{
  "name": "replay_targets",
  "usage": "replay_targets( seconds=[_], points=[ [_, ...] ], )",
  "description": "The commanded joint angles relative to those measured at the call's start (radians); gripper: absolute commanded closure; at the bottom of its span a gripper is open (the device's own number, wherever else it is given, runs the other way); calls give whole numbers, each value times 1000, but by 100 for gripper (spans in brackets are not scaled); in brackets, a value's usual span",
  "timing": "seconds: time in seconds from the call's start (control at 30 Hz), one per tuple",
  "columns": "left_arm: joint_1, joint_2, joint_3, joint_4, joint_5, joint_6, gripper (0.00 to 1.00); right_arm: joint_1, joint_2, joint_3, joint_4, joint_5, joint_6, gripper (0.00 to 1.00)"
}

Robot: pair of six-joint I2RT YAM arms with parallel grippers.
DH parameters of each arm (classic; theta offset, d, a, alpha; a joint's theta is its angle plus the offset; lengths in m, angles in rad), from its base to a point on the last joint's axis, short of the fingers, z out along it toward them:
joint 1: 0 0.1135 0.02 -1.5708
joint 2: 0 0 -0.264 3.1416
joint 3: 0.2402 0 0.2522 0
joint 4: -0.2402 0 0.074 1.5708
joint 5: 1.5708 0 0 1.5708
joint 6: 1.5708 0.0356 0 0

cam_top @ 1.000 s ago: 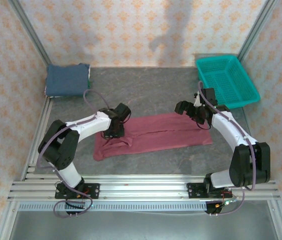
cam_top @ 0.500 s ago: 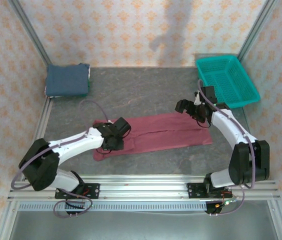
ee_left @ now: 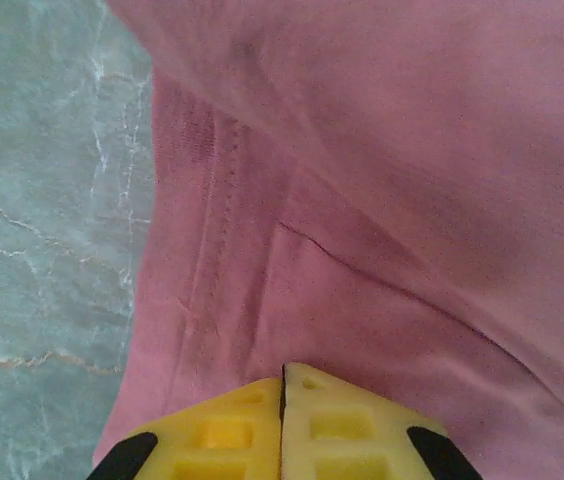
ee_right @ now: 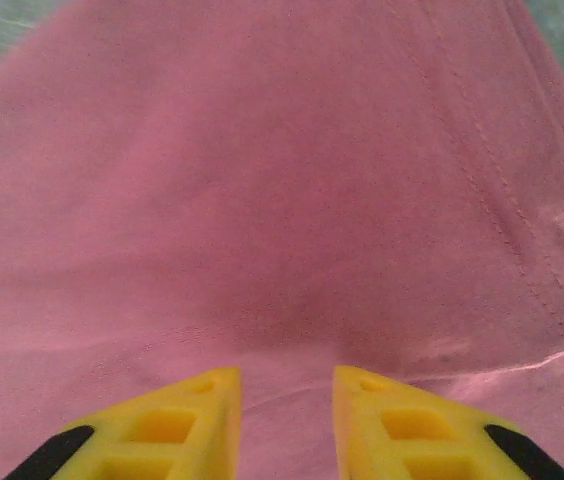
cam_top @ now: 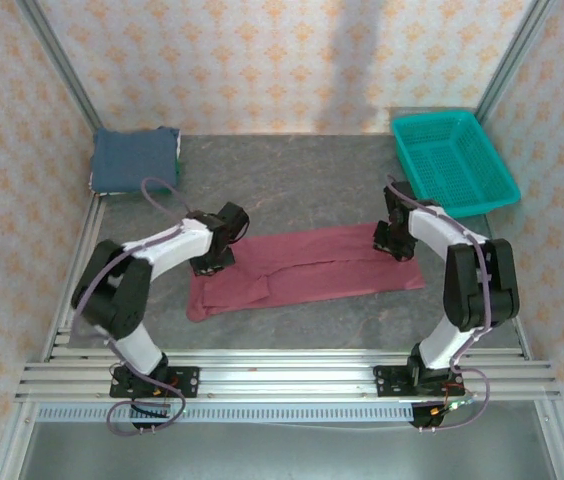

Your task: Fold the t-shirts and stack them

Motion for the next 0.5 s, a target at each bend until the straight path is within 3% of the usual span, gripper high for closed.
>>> replay_targets(
  seconds=[0.0, 0.17, 0.27, 0.47],
  points=[
    [33, 63, 105, -26, -44, 20, 93, 5, 1, -33, -33, 64, 7, 73],
    [90, 255, 317, -56, -54, 90, 93, 25, -47, -122, -66, 59, 49, 74],
    [112, 396, 537, -111, -65, 149, 93, 69, -83, -179, -79, 26, 112, 74],
    [144, 760, 1169, -251, 34, 233, 91, 284, -147, -278, 5, -151, 430, 74]
  ],
)
